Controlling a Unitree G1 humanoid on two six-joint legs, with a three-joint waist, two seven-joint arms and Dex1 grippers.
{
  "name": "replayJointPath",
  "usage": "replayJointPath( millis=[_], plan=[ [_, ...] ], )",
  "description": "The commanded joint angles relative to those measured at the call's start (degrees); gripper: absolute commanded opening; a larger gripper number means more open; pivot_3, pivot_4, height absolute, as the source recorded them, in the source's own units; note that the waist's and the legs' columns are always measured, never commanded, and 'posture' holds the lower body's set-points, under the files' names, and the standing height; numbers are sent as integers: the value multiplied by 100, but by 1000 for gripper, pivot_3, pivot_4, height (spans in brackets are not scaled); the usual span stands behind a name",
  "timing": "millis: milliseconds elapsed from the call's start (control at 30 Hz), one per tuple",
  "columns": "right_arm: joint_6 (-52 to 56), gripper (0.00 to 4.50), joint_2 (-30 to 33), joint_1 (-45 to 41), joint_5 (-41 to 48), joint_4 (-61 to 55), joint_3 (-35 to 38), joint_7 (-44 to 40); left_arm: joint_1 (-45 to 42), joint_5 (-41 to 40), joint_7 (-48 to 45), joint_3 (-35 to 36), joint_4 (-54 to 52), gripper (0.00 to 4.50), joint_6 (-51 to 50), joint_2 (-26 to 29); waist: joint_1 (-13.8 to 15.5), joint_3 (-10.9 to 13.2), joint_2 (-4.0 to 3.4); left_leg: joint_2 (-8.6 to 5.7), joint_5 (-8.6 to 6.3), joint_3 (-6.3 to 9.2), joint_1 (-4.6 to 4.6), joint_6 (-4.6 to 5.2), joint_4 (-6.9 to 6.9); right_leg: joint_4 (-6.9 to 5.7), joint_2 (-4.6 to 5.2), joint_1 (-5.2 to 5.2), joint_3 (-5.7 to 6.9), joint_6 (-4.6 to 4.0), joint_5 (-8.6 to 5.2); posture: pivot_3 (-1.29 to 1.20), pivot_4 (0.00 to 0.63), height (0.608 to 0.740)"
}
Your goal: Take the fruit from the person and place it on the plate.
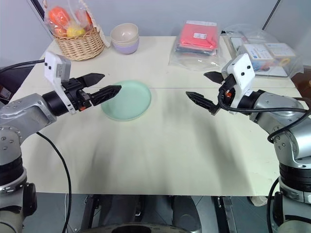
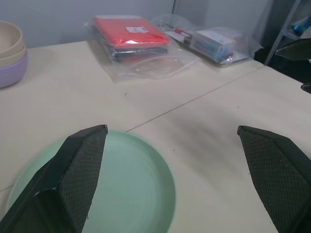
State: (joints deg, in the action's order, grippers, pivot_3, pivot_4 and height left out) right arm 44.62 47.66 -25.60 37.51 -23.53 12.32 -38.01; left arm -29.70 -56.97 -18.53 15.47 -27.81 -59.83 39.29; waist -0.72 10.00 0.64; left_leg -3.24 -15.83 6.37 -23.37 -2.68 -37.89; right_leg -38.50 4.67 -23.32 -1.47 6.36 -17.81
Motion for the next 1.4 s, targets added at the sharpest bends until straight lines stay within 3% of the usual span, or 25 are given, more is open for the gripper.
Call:
replayJointPath(
  millis=[33, 533, 833, 1067, 1400],
  plan=[
    [-70, 4469, 52, -109, 73, -158, 219, -17, -102, -48, 1, 72, -88, 4500, 79, 27, -1, 0, 0, 0, 0, 0, 0, 0, 0, 0, 0, 0, 0, 0, 0, 0, 150, 740],
    [-120, 4469, -68, -343, 6, -13, 183, 65, -147, -26, 36, 43, -79, 4500, 132, -21, -7, 0, 0, 0, 0, 0, 0, 0, 0, 0, 0, 0, 0, 0, 0, 0, 150, 740],
    [1464, 4469, -1516, -2013, 723, 500, 352, 2097, -252, 83, 69, -50, 25, 4500, 200, -127, -17, 0, 0, 2, 1, 1, 0, -2, 0, -3, -1, -4, -1, 0, 0, 0, 150, 740],
    [2327, 4469, -2618, -2883, 1085, 1590, 1063, 3497, -312, 134, 63, -59, 45, 4500, 228, -170, -14, 0, 0, -2, 1, 1, -1, -2, 0, -4, 1, -4, 0, -1, 0, 0, 150, 740],
    [2656, 4469, -3219, -3317, 1230, 1960, 1154, 4019, -280, 180, 96, -12, -10, 4500, 234, -181, -72, 0, -1, -2, 1, -2, -1, -2, 2, -19, 0, -14, -2, -1, 0, 0, 150, 740]
  ],
)
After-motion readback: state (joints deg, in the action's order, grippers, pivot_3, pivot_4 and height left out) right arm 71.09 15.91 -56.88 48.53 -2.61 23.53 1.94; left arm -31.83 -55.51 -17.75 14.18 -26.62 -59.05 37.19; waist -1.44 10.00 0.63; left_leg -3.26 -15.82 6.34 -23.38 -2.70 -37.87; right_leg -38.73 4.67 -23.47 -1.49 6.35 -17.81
